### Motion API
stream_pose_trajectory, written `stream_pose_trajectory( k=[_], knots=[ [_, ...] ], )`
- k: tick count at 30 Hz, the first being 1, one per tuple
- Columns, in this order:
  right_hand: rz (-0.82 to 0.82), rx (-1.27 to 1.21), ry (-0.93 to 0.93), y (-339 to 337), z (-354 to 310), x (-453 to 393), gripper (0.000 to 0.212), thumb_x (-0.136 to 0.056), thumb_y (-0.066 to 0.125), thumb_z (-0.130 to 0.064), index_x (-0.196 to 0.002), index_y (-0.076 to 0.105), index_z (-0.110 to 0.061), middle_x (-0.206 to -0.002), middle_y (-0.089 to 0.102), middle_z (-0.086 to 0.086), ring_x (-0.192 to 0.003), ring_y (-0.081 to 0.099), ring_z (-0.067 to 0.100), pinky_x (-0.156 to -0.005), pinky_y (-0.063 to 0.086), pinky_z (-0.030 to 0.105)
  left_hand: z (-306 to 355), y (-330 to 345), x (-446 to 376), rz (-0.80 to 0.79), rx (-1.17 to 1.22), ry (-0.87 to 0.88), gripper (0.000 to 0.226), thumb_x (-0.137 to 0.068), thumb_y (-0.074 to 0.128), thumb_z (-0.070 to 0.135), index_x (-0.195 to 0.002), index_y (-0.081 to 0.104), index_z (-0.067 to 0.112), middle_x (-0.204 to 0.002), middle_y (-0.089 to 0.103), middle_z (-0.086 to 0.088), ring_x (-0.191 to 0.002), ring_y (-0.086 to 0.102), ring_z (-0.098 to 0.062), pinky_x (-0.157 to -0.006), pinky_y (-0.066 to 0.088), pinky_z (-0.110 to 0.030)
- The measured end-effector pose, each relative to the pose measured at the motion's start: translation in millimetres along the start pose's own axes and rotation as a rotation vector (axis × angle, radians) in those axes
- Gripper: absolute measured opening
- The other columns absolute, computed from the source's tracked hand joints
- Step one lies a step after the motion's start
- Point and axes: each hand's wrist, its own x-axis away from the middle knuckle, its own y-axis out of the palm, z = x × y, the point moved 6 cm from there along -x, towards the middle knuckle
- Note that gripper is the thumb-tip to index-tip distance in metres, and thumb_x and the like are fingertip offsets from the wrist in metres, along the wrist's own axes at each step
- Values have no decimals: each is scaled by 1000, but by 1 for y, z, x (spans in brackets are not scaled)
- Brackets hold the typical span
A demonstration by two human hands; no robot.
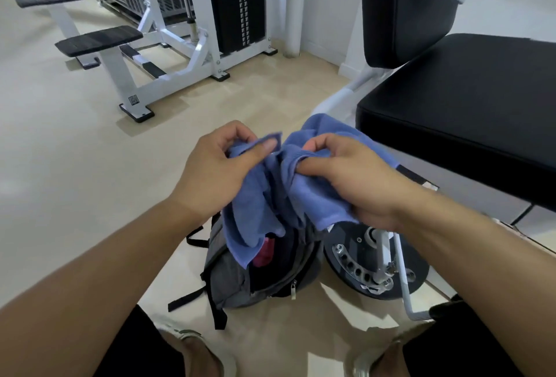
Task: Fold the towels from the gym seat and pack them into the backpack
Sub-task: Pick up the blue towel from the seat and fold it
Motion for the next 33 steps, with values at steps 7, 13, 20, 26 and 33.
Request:
stream_pose_trajectory(
  k=[7, 13, 20, 26, 33],
  knots=[
    [-132, -371, 8, 22, 2, 5, 19, -95, 64, -2, -96, 52, -16, -72, 65, 4, -57, 62, 12, -47, 49, 23, -7, 2, 2, -29, 16, -128, 43, -100, 61, 38, -66, 47, 15, -63, 43, 3, -62, 38, -14, -60, 32, -29],
    [-66, -284, -197, 10, -7, 1, 29, -101, 51, 3, -114, 70, -14, -97, 76, 8, -87, 73, 20, -76, 61, 29, -2, -1, 7, 101, 96, -87, 32, -98, 65, 30, -78, 64, 5, -77, 63, 0, -67, 56, -9, -67, 43, -21],
    [-17, 224, -412, 5, -14, 8, 32, -91, 59, 9, -107, 68, -17, -97, 79, -2, -87, 76, 10, -82, 61, 29, 10, -6, 9, 122, 18, -16, 24, -98, 65, 26, -80, 72, 12, -86, 68, -9, -72, 60, -9, -71, 48, -17],
    [167, 569, -507, -4, -17, 7, 17, -85, 72, -39, -74, 70, -26, -80, 67, -4, -77, 61, 12, -74, 51, 33, -2, 10, 12, -11, 175, -144, 18, -95, 61, 28, -91, 71, 14, -95, 74, -21, -94, 68, -46, -93, 55, -60],
    [0, 428, -543, 4, -18, 9, 10, -98, 63, -32, -91, 68, -28, -82, 70, 3, -77, 64, 32, -72, 53, 50, -1, 13, 13, -60, 240, -163, 25, -102, 58, 18, -79, 67, 16, -80, 69, -8, -77, 64, -22, -81, 56, -47]
  ],
)
